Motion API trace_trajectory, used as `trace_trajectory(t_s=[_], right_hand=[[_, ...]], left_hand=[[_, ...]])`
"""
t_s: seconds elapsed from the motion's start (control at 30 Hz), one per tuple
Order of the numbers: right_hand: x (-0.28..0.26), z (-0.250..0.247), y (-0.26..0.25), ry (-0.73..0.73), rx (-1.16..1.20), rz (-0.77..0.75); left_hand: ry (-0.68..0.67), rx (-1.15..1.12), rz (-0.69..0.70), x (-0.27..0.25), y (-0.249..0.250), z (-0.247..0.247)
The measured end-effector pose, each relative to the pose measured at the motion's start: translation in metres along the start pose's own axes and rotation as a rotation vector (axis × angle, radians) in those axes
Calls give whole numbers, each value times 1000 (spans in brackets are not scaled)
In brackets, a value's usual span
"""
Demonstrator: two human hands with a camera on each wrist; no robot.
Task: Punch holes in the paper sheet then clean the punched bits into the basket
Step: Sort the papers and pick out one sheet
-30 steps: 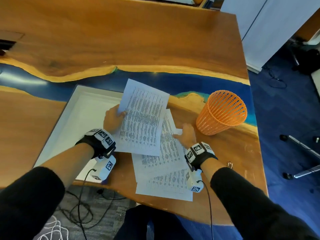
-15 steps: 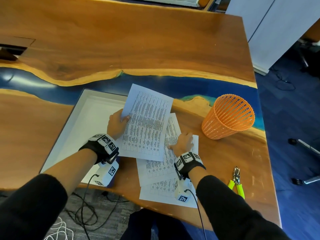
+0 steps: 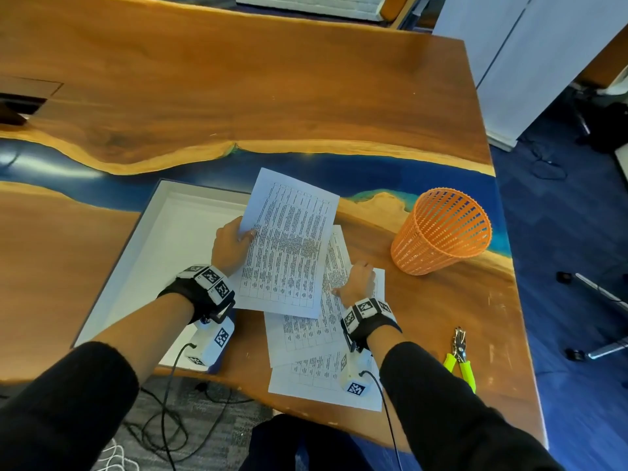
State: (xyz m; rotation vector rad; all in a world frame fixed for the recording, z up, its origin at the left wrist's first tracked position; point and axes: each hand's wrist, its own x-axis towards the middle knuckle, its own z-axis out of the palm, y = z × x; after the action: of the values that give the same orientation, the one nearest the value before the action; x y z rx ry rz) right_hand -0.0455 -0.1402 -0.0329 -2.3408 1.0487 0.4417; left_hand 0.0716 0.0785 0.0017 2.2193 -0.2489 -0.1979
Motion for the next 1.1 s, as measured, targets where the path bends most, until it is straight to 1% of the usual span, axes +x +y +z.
trace_trajectory(t_s=[0.07, 0.13, 0.2, 0.23, 0.27, 0.3, 0.37, 0.43, 0.6, 0.67, 0.73, 0.83, 0.93, 1.0, 1.1], right_hand=[[-2, 2, 1, -7, 34, 7], [-2, 2, 4, -7, 120, 14], [-2, -1, 3, -52, 198, 27], [-2, -3, 1, -87, 230, 56], [4, -1, 3, -110, 247, 69], [6, -1, 4, -136, 237, 51], [9, -1, 9, -98, 218, -51], [3, -5, 16, -38, 275, -145], [1, -10, 33, 48, 383, -207], [0, -20, 41, 63, 404, -171], [3, -27, 52, 90, 380, -109], [7, -37, 67, 134, 428, -11], [6, -47, 85, 176, 501, 19], [5, -51, 95, 169, 597, 25], [2, -55, 104, 133, 908, 110]], left_hand=[[0, -8, 9, -1, 2, 3], [3, -23, 11, -2, 3, 4], [12, -30, 9, -3, 1, 5], [14, -31, 7, -4, 0, 5], [17, -32, 4, -4, 0, 4], [19, -32, 3, -4, 1, 4], [26, -31, 5, -4, 2, 2], [28, -34, 5, -4, 3, 1], [25, -35, -9, -3, 4, -6], [38, -35, -13, -3, 6, -8], [56, -32, -33, -3, 9, -10], [66, -31, -59, -3, 13, -12], [79, 25, -112, -3, 11, -16], [102, 81, -163, -3, 8, -17], [130, 164, -221, -5, 8, -19]])
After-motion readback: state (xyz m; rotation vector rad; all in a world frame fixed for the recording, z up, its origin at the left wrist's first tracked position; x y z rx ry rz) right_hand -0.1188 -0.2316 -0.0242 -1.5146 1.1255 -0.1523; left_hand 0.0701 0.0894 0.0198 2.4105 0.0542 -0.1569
